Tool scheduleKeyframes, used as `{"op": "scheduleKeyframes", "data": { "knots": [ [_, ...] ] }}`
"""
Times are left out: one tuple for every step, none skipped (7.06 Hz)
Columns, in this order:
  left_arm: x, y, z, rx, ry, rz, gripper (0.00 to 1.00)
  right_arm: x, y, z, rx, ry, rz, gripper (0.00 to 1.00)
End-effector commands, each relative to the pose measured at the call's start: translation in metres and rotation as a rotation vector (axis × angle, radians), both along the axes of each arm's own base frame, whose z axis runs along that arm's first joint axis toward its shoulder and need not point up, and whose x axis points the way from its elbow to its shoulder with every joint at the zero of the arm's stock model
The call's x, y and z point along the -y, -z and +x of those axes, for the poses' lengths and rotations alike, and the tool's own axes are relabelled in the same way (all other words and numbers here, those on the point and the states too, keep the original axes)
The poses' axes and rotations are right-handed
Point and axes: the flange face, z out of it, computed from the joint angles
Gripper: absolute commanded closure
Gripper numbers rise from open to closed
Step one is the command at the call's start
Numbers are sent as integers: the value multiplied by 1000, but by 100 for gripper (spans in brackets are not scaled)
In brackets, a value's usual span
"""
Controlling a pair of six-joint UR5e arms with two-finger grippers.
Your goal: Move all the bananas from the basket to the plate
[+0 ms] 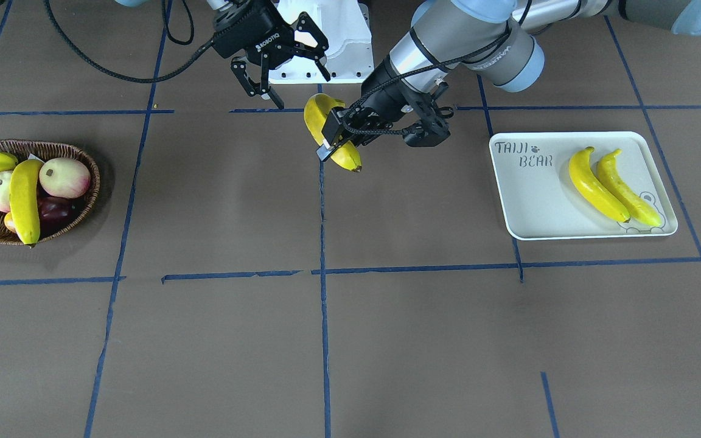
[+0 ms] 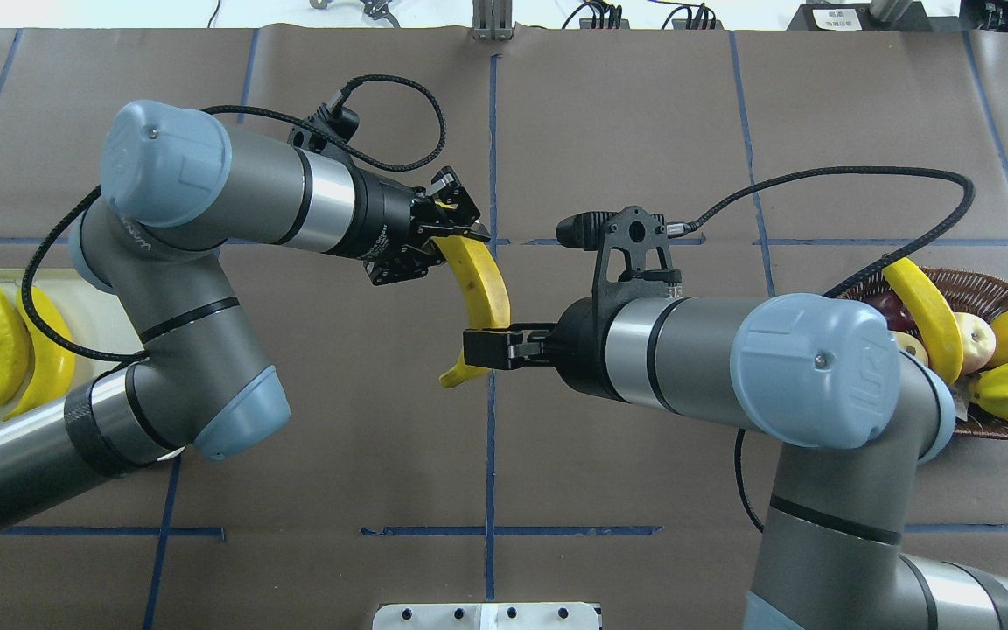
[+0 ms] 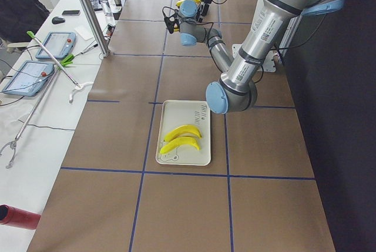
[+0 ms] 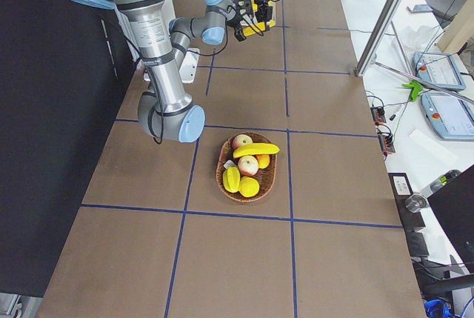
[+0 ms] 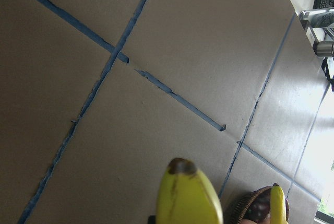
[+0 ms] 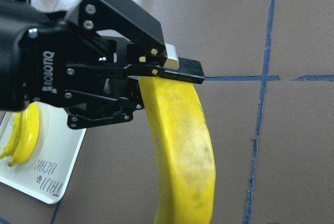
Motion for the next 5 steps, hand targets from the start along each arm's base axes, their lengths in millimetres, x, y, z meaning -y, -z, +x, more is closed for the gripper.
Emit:
{"op": "scheduleKeyframes", "data": {
  "knots": [
    [17,-38,-11,166,-11,-43,100,-16,19,37,-3,24,-9,0],
    [28,-58,-43,303,-45,11,100,-19,19,45,-28,27,-21,0],
    [20,-102,-71,448,-93,82,100,-5,11,55,-96,24,-65,0],
    [24,-158,-98,537,-112,90,100,15,0,71,-134,17,-109,0],
    [24,-200,-105,590,-122,39,100,28,-14,82,-161,15,-134,0]
  ]
}}
